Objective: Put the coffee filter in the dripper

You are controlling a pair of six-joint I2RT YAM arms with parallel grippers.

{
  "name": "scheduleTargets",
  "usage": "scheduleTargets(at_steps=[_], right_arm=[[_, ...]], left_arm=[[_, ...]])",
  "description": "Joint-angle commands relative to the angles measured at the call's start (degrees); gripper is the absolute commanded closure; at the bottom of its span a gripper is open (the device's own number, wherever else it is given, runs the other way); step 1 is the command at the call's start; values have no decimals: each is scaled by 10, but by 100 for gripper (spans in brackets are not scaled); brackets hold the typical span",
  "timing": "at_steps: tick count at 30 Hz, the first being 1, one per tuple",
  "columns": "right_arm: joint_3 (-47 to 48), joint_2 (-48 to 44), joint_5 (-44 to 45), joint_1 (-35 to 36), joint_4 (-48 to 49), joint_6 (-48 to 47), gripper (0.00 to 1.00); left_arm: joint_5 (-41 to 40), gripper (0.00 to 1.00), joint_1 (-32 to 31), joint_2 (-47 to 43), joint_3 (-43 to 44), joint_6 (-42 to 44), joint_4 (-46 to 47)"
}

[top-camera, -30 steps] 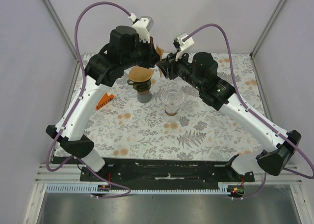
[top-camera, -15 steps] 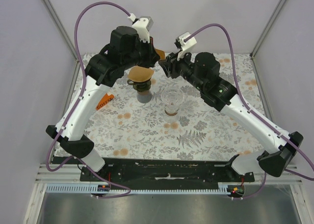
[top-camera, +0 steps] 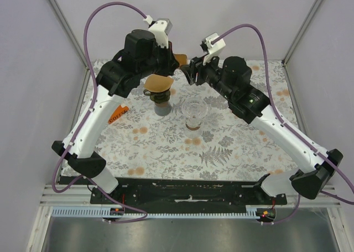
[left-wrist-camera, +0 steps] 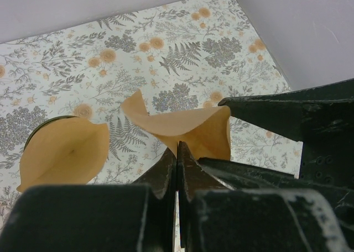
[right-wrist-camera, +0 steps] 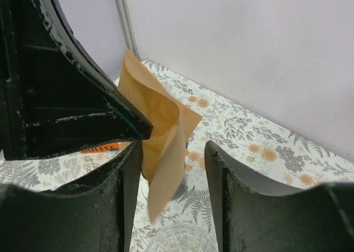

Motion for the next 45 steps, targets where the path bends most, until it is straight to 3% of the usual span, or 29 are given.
scheduleTargets(at_steps=[1, 5, 19, 23, 26, 31, 35, 37, 41, 45], right_arm=[[37, -3, -17, -17, 20, 13, 48], [45, 14, -22, -22, 16, 18, 55], [54, 63, -28, -22, 28, -4, 51], [64, 82, 3, -22, 32, -28, 67], [57, 75, 41, -26, 34, -41, 82], [39, 55, 91, -34, 35, -64, 100], [36, 48, 71, -34, 34, -50, 100], [38, 55, 53, -33, 29, -36, 100], [46, 63, 25, -31, 21, -15, 100], [51, 63, 13, -32, 20, 14, 100]], left_arm=[[-11, 98, -1, -9, -1, 18, 10], [-10, 98, -2, -9, 0, 19, 11], [-12, 98, -1, 3, 13, 24, 16], [-22, 98, -1, 6, 9, 39, 19], [-76, 98, 0, 3, -7, 82, 29], [-129, 98, 0, 2, -36, 138, 42], [-139, 98, 0, 7, -50, 155, 55], [-122, 93, 0, 8, -54, 148, 62], [-80, 64, 0, 13, -44, 132, 77], [-60, 53, 0, 18, -39, 128, 79]])
